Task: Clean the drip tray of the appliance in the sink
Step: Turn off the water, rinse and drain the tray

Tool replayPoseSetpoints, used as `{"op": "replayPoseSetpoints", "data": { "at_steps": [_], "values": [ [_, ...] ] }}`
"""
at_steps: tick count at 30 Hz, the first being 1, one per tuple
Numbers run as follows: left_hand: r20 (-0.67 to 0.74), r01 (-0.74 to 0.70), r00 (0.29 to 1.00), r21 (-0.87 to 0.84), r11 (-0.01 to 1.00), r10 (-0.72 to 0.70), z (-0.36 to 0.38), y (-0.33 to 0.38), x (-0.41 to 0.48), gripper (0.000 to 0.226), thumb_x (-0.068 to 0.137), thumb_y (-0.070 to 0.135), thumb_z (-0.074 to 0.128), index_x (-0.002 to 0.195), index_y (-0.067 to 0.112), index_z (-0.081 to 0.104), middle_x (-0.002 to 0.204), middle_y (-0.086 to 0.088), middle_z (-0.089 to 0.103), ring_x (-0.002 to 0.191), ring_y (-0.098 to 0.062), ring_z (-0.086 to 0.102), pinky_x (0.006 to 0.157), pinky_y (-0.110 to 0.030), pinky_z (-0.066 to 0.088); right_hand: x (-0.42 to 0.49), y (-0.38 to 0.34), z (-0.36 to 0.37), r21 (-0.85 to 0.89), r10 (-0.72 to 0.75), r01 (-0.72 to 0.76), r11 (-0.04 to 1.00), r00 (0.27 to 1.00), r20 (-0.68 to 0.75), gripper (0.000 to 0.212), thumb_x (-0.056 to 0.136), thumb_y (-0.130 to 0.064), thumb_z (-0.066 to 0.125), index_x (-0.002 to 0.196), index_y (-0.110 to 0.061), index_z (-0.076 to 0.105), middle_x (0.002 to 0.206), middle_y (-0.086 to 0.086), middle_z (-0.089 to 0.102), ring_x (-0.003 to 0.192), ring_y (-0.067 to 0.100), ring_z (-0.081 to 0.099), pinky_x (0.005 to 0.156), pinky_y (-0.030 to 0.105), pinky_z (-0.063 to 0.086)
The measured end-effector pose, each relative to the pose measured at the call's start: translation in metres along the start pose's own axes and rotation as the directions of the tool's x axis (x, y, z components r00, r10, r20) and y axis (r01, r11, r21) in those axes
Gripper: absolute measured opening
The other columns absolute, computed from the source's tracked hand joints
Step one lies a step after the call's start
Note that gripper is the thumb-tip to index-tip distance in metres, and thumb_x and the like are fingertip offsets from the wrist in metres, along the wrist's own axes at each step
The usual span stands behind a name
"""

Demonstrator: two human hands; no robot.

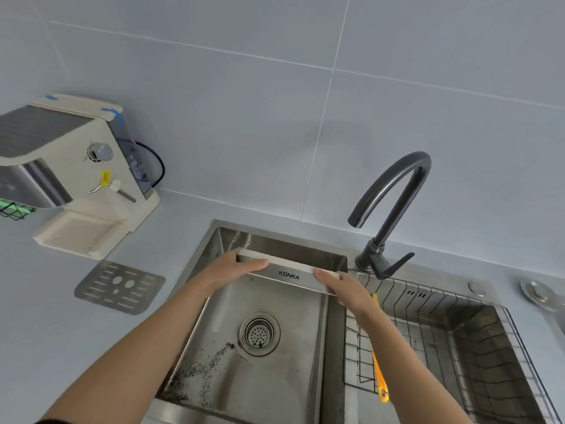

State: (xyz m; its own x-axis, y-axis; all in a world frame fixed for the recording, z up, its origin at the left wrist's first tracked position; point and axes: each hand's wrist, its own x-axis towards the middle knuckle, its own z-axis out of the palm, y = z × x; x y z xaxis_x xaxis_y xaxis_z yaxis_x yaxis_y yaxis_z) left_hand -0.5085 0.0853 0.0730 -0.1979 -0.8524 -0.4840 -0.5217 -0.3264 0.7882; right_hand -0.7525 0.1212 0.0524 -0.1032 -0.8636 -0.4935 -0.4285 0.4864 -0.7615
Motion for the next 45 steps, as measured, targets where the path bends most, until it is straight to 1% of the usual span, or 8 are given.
{"op": "replayPoseSetpoints", "data": {
  "at_steps": [3, 5, 9, 17, 21, 28, 37, 45],
  "values": [
    [-0.038, -0.051, 0.998, -0.009, 0.999, 0.05, -0.005, -0.002, -0.005, 0.091, 0.076, 0.044, 0.068, 0.147, 0.019, 0.018, 0.139, 0.01, 0.037, 0.132, -0.015, 0.035, 0.108, -0.028, 0.027, -0.002, -0.004, -0.003, 0.048, -0.085, 0.083, 0.995, 0.996, 0.037, 0.088, 0.046, -0.075, 0.065, 0.109, -0.015, 0.054, 0.108, 0.0, 0.047, 0.106, 0.02, 0.049, 0.086, 0.028, 0.038],
    [-0.056, -0.075, 0.996, 0.003, 0.997, 0.076, -0.009, -0.005, -0.007, 0.085, 0.07, 0.04, 0.075, 0.14, 0.024, 0.028, 0.13, 0.013, 0.047, 0.124, -0.015, 0.044, 0.107, -0.03, 0.034, -0.004, -0.008, -0.004, 0.058, -0.138, 0.134, 0.989, 0.988, 0.068, 0.109, 0.046, -0.069, 0.071, 0.133, -0.009, 0.042, 0.125, 0.005, 0.052, 0.122, 0.026, 0.047, 0.097, 0.032, 0.038],
    [-0.081, -0.19, 0.978, 0.008, 0.982, 0.19, -0.013, -0.005, -0.023, 0.077, 0.071, 0.016, 0.077, 0.121, 0.04, 0.025, 0.108, 0.022, 0.049, 0.105, -0.006, 0.05, 0.082, -0.013, 0.043, -0.013, -0.021, -0.002, 0.054, -0.331, 0.327, 0.944, 0.939, 0.092, 0.068, 0.058, -0.037, 0.07, 0.12, -0.015, 0.052, 0.104, -0.004, 0.061, 0.097, 0.016, 0.057, 0.066, 0.015, 0.043],
    [-0.158, -0.3, 0.939, 0.056, 0.952, 0.305, -0.025, -0.027, -0.042, 0.101, 0.053, 0.019, 0.081, 0.135, 0.035, 0.025, 0.126, 0.01, 0.049, 0.115, -0.009, 0.049, 0.087, -0.022, 0.046, -0.023, -0.034, 0.022, -0.041, -0.463, 0.464, 0.885, 0.886, 0.039, 0.062, 0.067, -0.013, 0.078, 0.119, -0.021, 0.046, 0.096, -0.013, 0.058, 0.088, 0.0, 0.054, 0.066, 0.015, 0.044],
    [-0.169, -0.273, 0.945, 0.061, 0.96, 0.279, -0.04, -0.036, -0.051, 0.105, 0.044, 0.032, 0.079, 0.134, 0.035, 0.025, 0.123, 0.009, 0.052, 0.115, -0.015, 0.051, 0.094, -0.038, 0.049, -0.027, -0.043, 0.04, -0.063, -0.445, 0.446, 0.893, 0.895, 0.027, 0.065, 0.066, -0.012, 0.079, 0.122, -0.017, 0.046, 0.101, -0.006, 0.06, 0.094, 0.013, 0.056, 0.075, 0.022, 0.046],
    [-0.143, -0.319, 0.937, 0.028, 0.947, 0.32, -0.083, -0.068, -0.05, 0.099, 0.051, 0.018, 0.081, 0.131, 0.041, 0.028, 0.121, 0.008, 0.053, 0.112, -0.016, 0.051, 0.09, -0.038, 0.051, -0.035, -0.061, 0.092, -0.086, -0.4, 0.395, 0.915, 0.915, -0.049, 0.07, 0.063, -0.016, 0.079, 0.124, -0.019, 0.045, 0.112, -0.002, 0.062, 0.102, 0.018, 0.056, 0.077, 0.025, 0.044],
    [-0.016, -0.407, 0.912, 0.084, 0.909, 0.41, -0.175, -0.137, -0.04, 0.092, 0.062, 0.009, 0.082, 0.122, 0.043, 0.02, 0.1, 0.024, 0.051, 0.091, 0.002, 0.053, 0.067, -0.008, 0.044, -0.056, -0.089, 0.214, -0.028, -0.3, 0.301, 0.953, 0.931, -0.21, 0.068, 0.06, -0.01, 0.081, 0.119, -0.02, 0.046, 0.098, -0.01, 0.059, 0.093, 0.013, 0.056, 0.066, 0.017, 0.043],
    [0.132, -0.398, 0.914, 0.118, 0.91, 0.383, -0.251, -0.218, -0.061, 0.101, 0.057, 0.008, 0.083, 0.136, 0.032, 0.025, 0.12, 0.004, 0.053, 0.1, -0.008, 0.052, 0.063, -0.01, 0.046, -0.088, -0.1, 0.337, 0.026, -0.149, 0.162, 0.986, 0.949, -0.277, 0.07, 0.06, -0.011, 0.081, 0.119, -0.02, 0.046, 0.1, -0.007, 0.058, 0.093, 0.016, 0.055, 0.071, 0.023, 0.046]
  ]
}}
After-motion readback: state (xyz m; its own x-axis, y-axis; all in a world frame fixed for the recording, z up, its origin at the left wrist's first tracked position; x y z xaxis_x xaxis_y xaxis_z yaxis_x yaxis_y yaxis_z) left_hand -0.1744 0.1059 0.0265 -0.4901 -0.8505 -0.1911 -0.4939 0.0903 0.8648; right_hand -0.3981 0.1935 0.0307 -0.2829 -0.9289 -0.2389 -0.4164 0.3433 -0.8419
